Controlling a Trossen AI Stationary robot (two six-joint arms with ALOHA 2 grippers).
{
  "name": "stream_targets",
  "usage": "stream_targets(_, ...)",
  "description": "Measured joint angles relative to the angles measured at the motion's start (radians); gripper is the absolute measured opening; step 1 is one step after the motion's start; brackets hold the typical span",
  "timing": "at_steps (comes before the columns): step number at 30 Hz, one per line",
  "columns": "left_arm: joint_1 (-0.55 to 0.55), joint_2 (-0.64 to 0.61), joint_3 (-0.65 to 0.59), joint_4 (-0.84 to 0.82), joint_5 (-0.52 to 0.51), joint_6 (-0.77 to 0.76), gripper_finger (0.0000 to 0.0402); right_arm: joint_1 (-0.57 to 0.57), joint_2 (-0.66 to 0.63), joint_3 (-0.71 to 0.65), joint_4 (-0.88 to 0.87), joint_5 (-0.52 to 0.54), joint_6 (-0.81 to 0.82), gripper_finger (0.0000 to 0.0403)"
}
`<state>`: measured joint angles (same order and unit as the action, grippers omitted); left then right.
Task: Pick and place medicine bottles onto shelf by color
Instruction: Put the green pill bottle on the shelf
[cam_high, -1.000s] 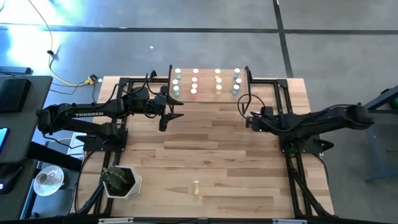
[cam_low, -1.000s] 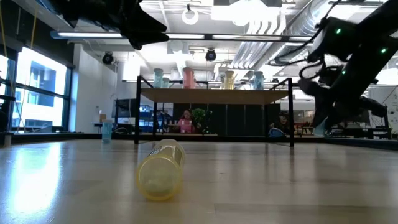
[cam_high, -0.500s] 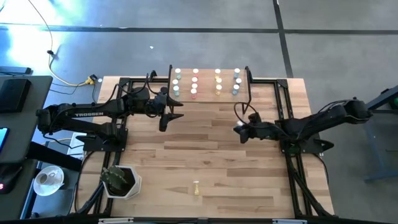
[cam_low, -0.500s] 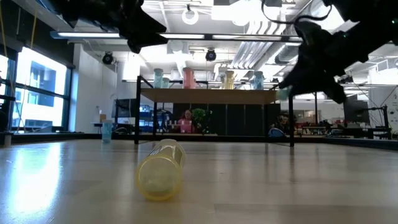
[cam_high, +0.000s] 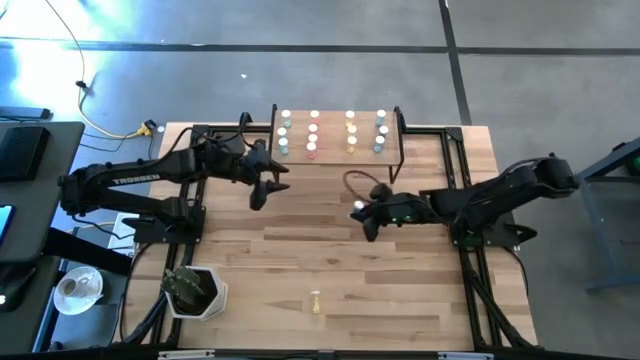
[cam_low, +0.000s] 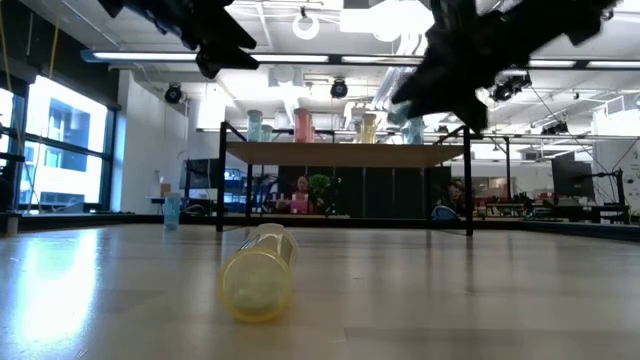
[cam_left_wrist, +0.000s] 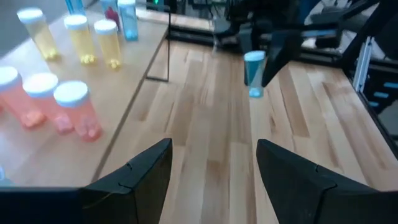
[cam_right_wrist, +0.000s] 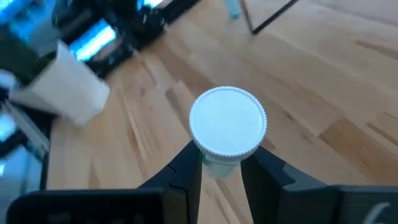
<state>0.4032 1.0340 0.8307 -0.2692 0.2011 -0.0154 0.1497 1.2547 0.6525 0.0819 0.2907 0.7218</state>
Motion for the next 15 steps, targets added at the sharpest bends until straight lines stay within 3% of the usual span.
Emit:
stream_targets(8, -0.054, 0.0, 0.031, -0.113, 0.067, -0.045, 0.0225, 0.0, 0.177, 0.301, -0.332, -0.043, -0.085, 0.0083)
stream_targets(15, -0.135, 0.028, 0.031, -0.105, 0.061, -0.082, 0.0225, -0.001, 0.339, 0.492, -0.389, -0.154, -0.217, 0.0083)
